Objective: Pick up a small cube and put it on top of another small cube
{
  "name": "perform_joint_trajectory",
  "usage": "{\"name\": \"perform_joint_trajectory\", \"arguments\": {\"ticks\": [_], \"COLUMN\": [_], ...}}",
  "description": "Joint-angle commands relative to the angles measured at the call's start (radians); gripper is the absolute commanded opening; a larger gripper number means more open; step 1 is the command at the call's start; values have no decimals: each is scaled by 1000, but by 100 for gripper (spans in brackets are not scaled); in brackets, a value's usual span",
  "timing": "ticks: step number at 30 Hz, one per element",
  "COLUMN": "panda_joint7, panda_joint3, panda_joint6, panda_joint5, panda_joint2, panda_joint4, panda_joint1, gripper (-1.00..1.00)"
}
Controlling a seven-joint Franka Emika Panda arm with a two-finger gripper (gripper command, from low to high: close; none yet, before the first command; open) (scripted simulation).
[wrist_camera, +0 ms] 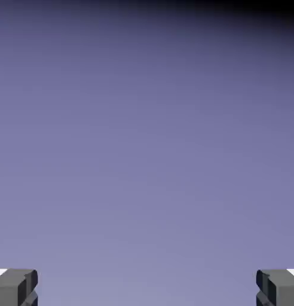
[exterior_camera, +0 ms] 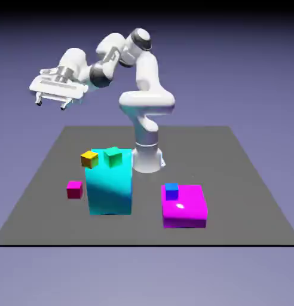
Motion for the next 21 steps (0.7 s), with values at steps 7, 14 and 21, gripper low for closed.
{"name": "perform_joint_trajectory", "arguments": {"ticks": [7,14,21], "panda_joint7": [-147,-295,-442], "panda_joint3": [-254,-507,-761], "panda_joint6": [-22,-43,-65], "panda_joint5": [-107,-215,-322], "panda_joint2": [-111,-222,-334], "panda_joint4": [8,16,24], "panda_joint1": [-5,-10,-15], "gripper": [0,0,0]}}
